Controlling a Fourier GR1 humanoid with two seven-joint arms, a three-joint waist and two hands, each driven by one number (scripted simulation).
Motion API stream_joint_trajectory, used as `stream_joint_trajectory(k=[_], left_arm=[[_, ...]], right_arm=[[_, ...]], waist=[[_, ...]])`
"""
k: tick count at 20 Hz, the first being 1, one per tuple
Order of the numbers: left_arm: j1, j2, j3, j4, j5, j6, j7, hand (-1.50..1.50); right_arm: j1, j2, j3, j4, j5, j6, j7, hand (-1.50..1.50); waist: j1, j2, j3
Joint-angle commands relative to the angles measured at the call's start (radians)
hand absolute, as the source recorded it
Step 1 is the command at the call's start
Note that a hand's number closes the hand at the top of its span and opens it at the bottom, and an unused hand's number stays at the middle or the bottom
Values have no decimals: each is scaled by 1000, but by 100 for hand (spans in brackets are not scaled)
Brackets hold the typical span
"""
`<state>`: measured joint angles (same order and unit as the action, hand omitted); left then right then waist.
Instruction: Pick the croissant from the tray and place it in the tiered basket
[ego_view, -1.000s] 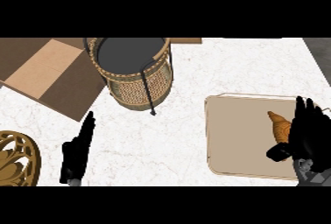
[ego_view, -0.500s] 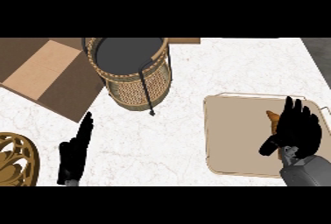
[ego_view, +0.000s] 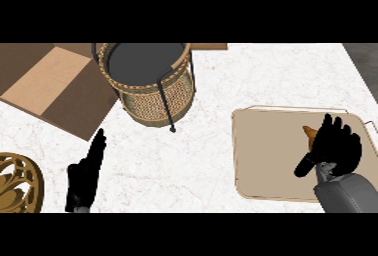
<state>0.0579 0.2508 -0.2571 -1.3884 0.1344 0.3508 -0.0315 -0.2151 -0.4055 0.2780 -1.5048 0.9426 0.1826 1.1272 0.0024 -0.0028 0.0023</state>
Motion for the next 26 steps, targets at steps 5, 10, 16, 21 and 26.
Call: stream_joint_trajectory(k=[5,10,16,21,26], left_arm=[[28,-5,0,-24,-16,-3,47,0],[12,-17,26,42,-18,-30,6,0],[-18,-15,61,-7,-26,-32,66,0],[85,-53,0,-81,-86,-10,57,0],[-23,-66,105,80,-53,-69,5,0]], right_arm=[[-63,18,-117,54,-27,154,87,-150],[-38,64,-154,59,-13,143,69,-150],[5,43,-217,107,16,116,-28,-150],[-22,107,-196,239,103,18,-94,150],[11,86,-195,171,113,61,-173,150]], waist=[[2,2,-3],[-4,2,-3],[-3,2,-2],[6,3,-2],[-3,3,-3]])
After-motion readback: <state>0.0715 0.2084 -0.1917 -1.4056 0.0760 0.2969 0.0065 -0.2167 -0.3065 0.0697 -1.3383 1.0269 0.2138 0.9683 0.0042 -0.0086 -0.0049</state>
